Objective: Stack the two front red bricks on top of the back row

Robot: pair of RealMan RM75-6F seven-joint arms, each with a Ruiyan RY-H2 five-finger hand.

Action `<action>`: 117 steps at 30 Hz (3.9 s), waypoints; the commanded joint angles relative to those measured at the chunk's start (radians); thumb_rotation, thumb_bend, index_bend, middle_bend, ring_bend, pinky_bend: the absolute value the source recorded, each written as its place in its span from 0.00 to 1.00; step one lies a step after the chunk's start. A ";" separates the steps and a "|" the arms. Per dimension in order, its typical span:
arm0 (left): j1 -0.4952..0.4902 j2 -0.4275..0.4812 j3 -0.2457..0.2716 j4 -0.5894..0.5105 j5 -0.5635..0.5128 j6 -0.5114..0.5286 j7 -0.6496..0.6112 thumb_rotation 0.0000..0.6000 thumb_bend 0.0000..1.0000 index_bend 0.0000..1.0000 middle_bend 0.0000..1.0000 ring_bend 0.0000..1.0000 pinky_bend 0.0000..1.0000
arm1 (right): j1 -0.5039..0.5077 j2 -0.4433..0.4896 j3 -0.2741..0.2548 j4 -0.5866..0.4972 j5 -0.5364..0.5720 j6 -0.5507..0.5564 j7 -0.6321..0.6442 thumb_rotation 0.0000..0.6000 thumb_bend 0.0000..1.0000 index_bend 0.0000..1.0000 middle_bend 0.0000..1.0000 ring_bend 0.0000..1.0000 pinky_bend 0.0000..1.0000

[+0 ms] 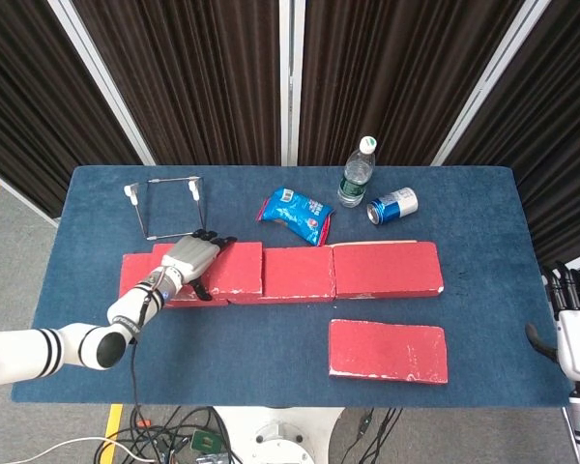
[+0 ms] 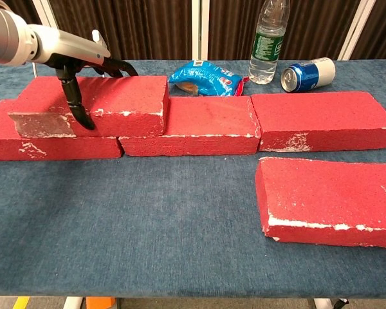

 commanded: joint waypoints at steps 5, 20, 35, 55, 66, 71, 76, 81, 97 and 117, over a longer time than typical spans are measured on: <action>0.005 -0.002 -0.005 0.000 0.011 0.007 -0.014 1.00 0.04 0.01 0.08 0.00 0.00 | 0.000 -0.001 0.001 0.002 0.000 0.002 0.003 1.00 0.21 0.00 0.00 0.00 0.00; 0.006 0.009 -0.005 -0.021 0.008 0.020 -0.022 1.00 0.04 0.01 0.01 0.00 0.00 | -0.001 -0.005 0.002 0.006 0.001 0.004 0.005 1.00 0.21 0.00 0.00 0.00 0.00; 0.010 -0.004 -0.025 -0.052 0.015 0.065 -0.025 1.00 0.04 0.00 0.00 0.00 0.00 | -0.003 -0.007 0.007 0.009 0.007 0.010 0.008 1.00 0.21 0.00 0.00 0.00 0.00; 0.019 -0.096 -0.063 -0.024 0.048 0.129 0.000 1.00 0.04 0.00 0.00 0.00 0.00 | -0.006 -0.001 0.016 0.013 0.030 0.005 0.025 1.00 0.22 0.00 0.00 0.00 0.00; 0.029 -0.119 -0.080 -0.006 0.058 0.143 0.014 1.00 0.04 0.00 0.00 0.00 0.00 | -0.005 -0.001 0.017 0.022 0.043 -0.007 0.034 1.00 0.24 0.00 0.00 0.00 0.00; 0.030 -0.118 -0.084 -0.008 0.053 0.145 0.021 1.00 0.04 0.00 0.00 0.00 0.00 | -0.006 -0.003 0.016 0.025 0.043 -0.007 0.036 1.00 0.24 0.00 0.00 0.00 0.00; 0.033 -0.121 -0.089 -0.007 0.050 0.145 0.026 1.00 0.04 0.00 0.00 0.00 0.00 | -0.006 -0.003 0.016 0.026 0.042 -0.006 0.037 1.00 0.24 0.00 0.00 0.00 0.00; 0.034 -0.120 -0.091 -0.008 0.047 0.141 0.030 1.00 0.04 0.00 0.00 0.00 0.00 | -0.006 -0.003 0.016 0.028 0.041 -0.006 0.041 1.00 0.24 0.00 0.00 0.00 0.00; 0.229 0.121 -0.056 -0.353 0.290 0.433 0.031 1.00 0.04 0.00 0.00 0.00 0.00 | -0.005 0.055 -0.018 -0.013 -0.033 -0.010 0.030 1.00 0.20 0.00 0.00 0.00 0.00; 0.732 0.273 0.116 -0.235 0.685 0.815 -0.189 1.00 0.03 0.00 0.00 0.00 0.00 | 0.197 0.253 -0.147 -0.378 -0.088 -0.501 -0.068 1.00 0.00 0.00 0.00 0.00 0.00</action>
